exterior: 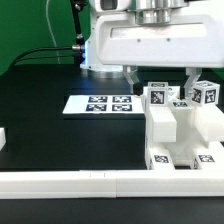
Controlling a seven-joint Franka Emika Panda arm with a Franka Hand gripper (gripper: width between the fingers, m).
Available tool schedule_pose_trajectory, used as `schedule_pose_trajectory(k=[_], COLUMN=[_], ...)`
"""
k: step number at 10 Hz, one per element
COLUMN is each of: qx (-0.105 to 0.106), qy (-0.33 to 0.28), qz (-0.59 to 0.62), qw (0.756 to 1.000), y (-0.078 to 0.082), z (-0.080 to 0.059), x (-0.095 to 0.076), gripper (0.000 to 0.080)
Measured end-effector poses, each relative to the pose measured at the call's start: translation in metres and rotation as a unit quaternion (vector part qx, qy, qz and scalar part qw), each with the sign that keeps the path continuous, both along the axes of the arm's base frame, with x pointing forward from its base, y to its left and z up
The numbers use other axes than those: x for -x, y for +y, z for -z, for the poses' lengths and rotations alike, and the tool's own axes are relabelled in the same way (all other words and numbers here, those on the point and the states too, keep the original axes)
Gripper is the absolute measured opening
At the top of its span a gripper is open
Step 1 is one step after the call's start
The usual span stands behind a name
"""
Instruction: Assemble chair
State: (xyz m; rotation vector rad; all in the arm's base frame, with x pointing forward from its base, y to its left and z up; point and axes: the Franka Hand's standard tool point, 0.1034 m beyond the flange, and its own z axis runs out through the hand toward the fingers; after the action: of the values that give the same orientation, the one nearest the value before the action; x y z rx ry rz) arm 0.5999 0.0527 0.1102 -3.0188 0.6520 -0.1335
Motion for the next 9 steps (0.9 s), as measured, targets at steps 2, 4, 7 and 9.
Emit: schedule_pose_trajectory(k=[2,4,7,9], qx=[-0.005,-0.005,-0.020,-0.032], qy=[0.000,0.003,0.016,0.021], qz=[0.030,0.051,0.238,0.368], qw=[1.000,0.999,0.971,0.929], y=[0.000,-0.004,-0.008,-0.010], z=[0.000,0.001,0.002,0.004], x=[0.000,0.002,0.003,0.005], gripper=[0.0522,0.0260,0.0263,0.0263])
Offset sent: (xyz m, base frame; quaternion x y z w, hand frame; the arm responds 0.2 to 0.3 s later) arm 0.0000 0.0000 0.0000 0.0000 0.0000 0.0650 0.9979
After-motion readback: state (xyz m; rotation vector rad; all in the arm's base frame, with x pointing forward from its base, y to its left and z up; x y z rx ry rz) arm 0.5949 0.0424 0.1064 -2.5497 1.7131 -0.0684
